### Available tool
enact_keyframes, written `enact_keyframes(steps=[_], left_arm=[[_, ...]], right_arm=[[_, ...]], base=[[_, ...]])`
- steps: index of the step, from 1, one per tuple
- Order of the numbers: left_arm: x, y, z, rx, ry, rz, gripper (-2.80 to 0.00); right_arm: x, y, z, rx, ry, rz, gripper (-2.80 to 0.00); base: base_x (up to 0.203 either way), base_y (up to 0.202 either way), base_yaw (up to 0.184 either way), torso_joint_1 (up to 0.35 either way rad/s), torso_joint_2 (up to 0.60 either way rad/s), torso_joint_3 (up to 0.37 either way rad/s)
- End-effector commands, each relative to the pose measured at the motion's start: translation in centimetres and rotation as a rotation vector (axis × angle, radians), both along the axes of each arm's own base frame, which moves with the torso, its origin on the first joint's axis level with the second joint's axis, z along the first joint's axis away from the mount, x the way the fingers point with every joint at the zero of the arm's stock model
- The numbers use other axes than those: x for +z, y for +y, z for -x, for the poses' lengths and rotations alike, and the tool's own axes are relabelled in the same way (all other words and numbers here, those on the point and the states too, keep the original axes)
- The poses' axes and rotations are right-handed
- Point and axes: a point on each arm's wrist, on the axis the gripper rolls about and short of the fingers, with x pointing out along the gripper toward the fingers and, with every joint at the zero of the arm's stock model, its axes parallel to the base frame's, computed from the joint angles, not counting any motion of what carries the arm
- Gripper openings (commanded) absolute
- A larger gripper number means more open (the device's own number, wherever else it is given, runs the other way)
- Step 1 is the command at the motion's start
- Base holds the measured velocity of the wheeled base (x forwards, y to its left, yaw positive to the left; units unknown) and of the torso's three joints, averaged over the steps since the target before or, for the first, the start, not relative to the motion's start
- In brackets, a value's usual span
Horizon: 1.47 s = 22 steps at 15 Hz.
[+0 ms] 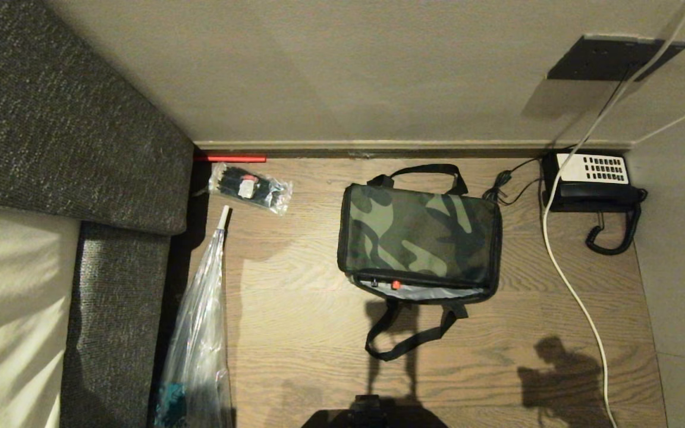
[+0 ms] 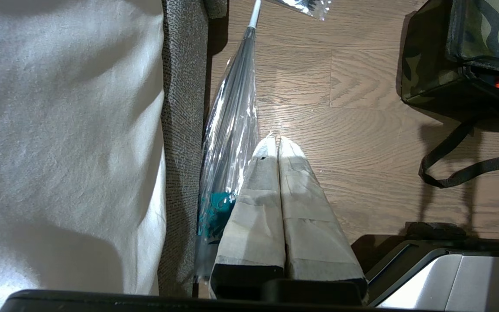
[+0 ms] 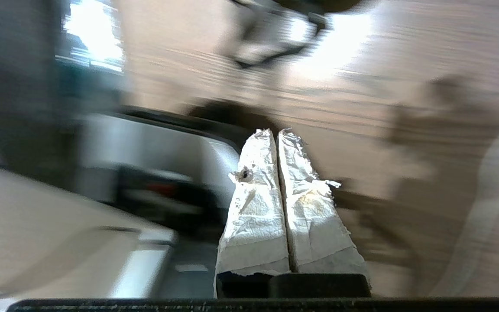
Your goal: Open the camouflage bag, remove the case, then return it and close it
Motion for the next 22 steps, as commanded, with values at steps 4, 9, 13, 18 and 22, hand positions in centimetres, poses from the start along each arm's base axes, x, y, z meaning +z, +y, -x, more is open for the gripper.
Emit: enact_keyframes(steps=[4,9,13,18,22], left_arm=[[0.0,0.0,0.0,0.0,0.003,0.0,-2.8],[0.0,0.0,0.0,0.0,0.002,0.0,-2.8],[0.0,0.0,0.0,0.0,0.002,0.0,-2.8],[-0.1,0.0,0.0,0.0,0.004,0.0,-2.8],[0.0,0.0,0.0,0.0,0.002,0.0,-2.8]], right_arm=[[-7.9,-0.6,1.1,-0.293,-0.355,0.178,-2.8],[-8.3,-0.8,0.9,-0.372,-0.405,0.149,-2.8],[-8.2,-0.8,0.9,-0.372,-0.407,0.15,-2.8],[-8.2,-0.8,0.9,-0.37,-0.407,0.155,-2.8],[-8.2,-0.8,0.9,-0.367,-0.408,0.151,-2.8]], base=[[0.0,0.0,0.0,0.0,0.0,0.0],[0.0,0.0,0.0,0.0,0.0,0.0],[0.0,0.0,0.0,0.0,0.0,0.0],[0.0,0.0,0.0,0.0,0.0,0.0],[0.0,0.0,0.0,0.0,0.0,0.0]])
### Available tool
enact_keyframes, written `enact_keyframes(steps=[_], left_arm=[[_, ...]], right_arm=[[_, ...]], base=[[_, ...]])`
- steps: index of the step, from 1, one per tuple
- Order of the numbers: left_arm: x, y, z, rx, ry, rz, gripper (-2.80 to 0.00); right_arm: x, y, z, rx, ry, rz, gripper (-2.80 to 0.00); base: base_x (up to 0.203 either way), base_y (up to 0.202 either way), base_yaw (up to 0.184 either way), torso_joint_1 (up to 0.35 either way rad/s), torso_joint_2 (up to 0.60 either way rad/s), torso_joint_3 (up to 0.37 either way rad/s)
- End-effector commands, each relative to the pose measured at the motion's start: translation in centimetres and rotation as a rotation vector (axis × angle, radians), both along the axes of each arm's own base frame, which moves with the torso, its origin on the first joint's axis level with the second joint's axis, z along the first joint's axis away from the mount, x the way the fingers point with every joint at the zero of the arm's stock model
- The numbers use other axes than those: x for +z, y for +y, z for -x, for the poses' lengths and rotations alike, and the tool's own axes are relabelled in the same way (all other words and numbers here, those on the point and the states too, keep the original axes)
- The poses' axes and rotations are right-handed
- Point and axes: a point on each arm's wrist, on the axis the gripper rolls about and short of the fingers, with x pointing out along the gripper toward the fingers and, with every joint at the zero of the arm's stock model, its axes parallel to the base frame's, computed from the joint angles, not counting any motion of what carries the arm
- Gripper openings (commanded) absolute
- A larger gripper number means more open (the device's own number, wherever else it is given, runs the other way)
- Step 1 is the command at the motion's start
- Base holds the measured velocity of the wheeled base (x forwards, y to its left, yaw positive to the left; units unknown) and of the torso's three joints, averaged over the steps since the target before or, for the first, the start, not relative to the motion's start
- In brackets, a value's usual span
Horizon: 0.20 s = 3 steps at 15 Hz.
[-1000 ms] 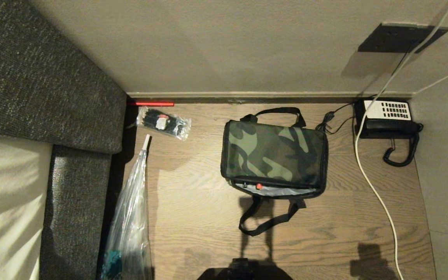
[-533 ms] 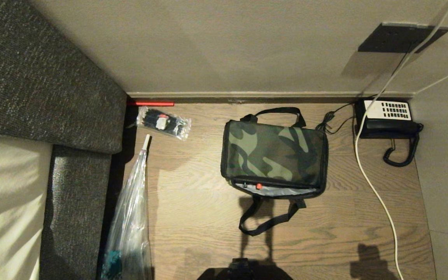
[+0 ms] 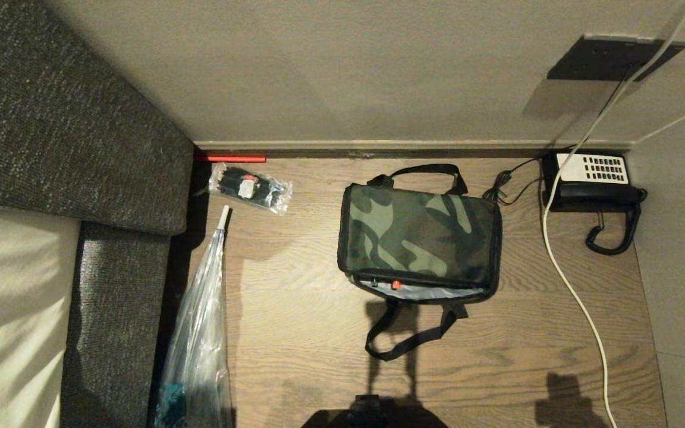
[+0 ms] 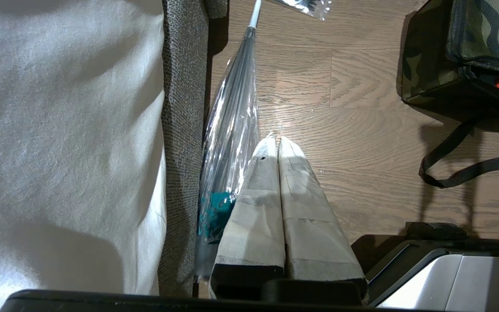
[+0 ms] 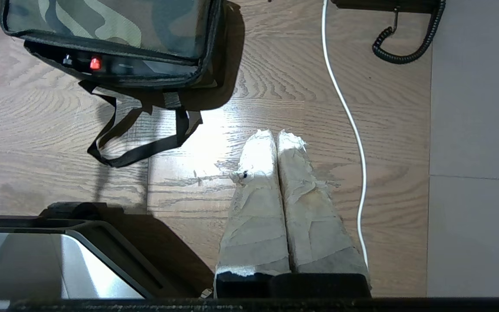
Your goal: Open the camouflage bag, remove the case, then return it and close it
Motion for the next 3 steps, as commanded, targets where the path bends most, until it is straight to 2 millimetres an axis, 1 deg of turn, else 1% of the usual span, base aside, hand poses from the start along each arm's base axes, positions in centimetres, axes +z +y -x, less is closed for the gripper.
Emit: enact_keyframes(steps=[1,3], left_arm=[[-0.06,0.0,-0.03,0.0,0.003,0.0,-2.8],[-0.04,0.0,-0.02,0.0,0.003,0.0,-2.8]], right_arm=[[-0.04,0.0,-0.05,0.0,0.008,-0.003,-2.8],[-0.02,0.0,-0.05,0.0,0.006,-0.003,-2.8]], base=[[0.0,0.0,0.0,0.0,0.0,0.0],[0.0,0.0,0.0,0.0,0.0,0.0]])
